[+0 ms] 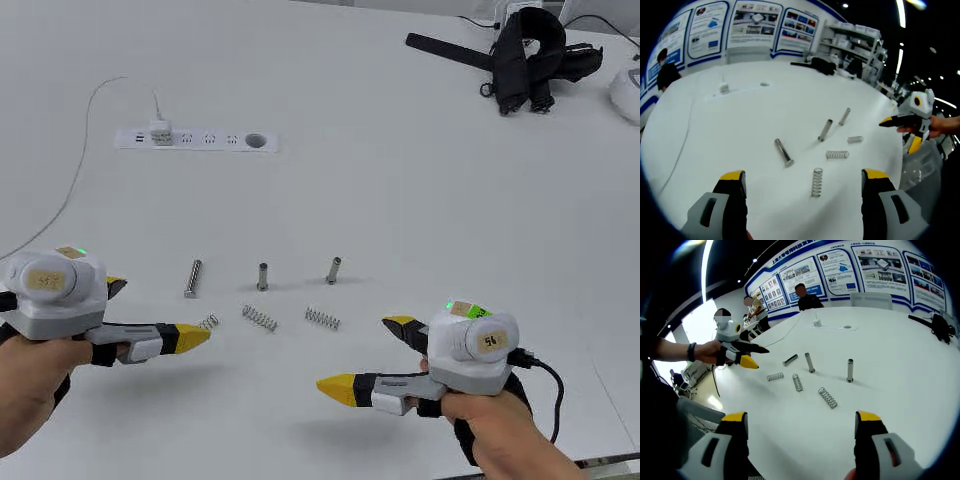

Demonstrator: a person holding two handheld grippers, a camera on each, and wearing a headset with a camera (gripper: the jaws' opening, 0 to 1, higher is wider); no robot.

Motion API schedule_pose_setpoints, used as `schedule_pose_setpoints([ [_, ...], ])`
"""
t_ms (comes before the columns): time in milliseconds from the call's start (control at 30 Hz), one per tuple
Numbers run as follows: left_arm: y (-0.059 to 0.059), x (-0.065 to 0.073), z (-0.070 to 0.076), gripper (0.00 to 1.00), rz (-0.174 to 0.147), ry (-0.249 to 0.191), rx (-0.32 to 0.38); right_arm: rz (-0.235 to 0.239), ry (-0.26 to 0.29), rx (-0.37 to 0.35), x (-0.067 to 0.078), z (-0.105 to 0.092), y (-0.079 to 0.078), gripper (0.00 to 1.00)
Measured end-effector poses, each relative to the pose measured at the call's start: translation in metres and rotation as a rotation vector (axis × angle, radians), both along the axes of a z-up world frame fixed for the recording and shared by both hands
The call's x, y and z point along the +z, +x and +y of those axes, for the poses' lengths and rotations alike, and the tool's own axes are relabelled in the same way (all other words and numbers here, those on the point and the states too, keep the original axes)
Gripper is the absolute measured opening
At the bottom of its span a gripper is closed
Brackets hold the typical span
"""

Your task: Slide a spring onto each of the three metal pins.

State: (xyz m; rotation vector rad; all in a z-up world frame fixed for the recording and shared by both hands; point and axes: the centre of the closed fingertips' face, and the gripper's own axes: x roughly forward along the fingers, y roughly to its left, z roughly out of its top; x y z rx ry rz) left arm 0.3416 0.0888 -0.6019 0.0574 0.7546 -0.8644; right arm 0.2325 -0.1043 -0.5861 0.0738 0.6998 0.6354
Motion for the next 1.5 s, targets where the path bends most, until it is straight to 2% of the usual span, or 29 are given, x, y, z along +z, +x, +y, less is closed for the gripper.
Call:
schedule_pose_setpoints([
  [433,0.017,-0.015,-0.011,0.93,0.021,-0.006,0.004,0.015,0.004,0.001,-0.006,0.002,-0.005,0.89],
  [900,0.04,-0.025,-0.018,0.8,0.013,-0.004,0.028,0.038,0.009,0.001,-0.012,0.003,-0.009,0.88],
  [1500,0.053,-0.035,-0.027,0.65,0.008,0.003,0.041,0.052,0.019,0.007,-0.016,0.006,-0.011,0.88],
])
